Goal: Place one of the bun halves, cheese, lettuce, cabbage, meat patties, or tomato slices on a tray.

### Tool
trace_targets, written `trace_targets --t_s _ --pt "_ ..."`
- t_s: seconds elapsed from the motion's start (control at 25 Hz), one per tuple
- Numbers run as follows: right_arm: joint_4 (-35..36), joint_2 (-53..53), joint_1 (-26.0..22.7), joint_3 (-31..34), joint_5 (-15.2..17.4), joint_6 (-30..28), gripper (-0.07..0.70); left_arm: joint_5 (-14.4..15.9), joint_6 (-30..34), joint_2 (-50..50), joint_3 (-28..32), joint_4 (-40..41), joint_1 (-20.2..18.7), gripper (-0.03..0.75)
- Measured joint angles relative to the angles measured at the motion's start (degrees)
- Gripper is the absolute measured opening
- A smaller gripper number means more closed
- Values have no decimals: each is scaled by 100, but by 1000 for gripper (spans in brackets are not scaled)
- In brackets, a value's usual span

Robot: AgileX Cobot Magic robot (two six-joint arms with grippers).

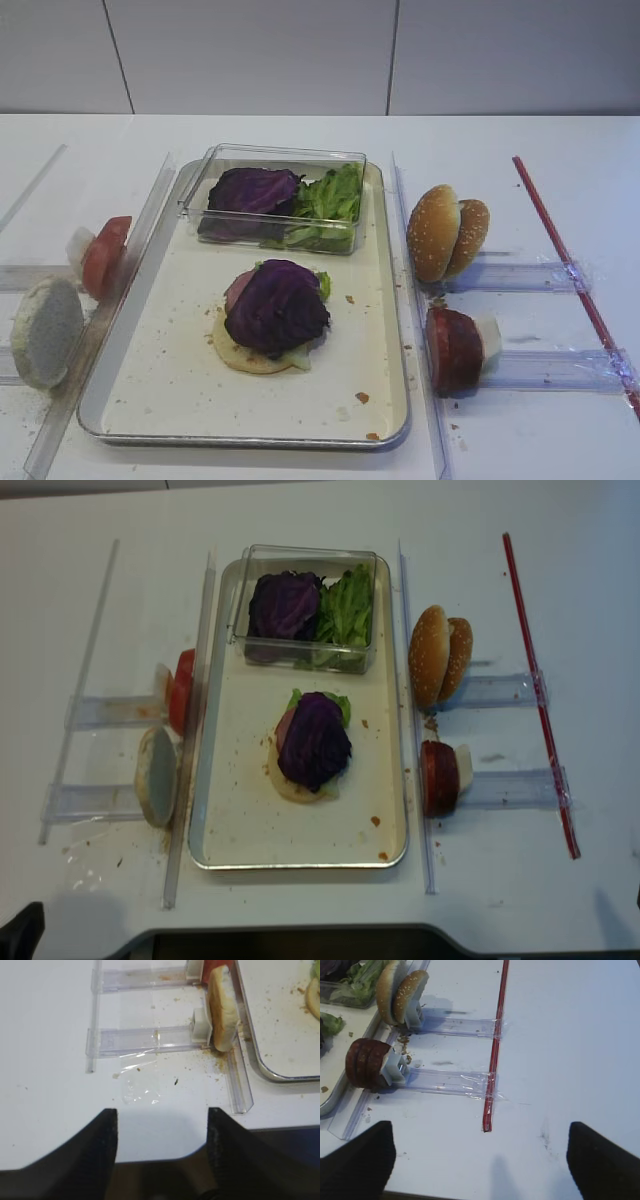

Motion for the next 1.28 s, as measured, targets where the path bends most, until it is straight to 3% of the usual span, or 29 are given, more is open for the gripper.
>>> trace_targets --t_s 0.28,0.56,1.28 --pt "0 0 0 0 0 0 693 0 310 -775 23 -190 0 375" --pt "0 0 0 0 0 0 693 -22 669 -857 23 -463 0 372" --pt "0 0 0 0 0 0 693 -22 253 -857 31 -304 0 370"
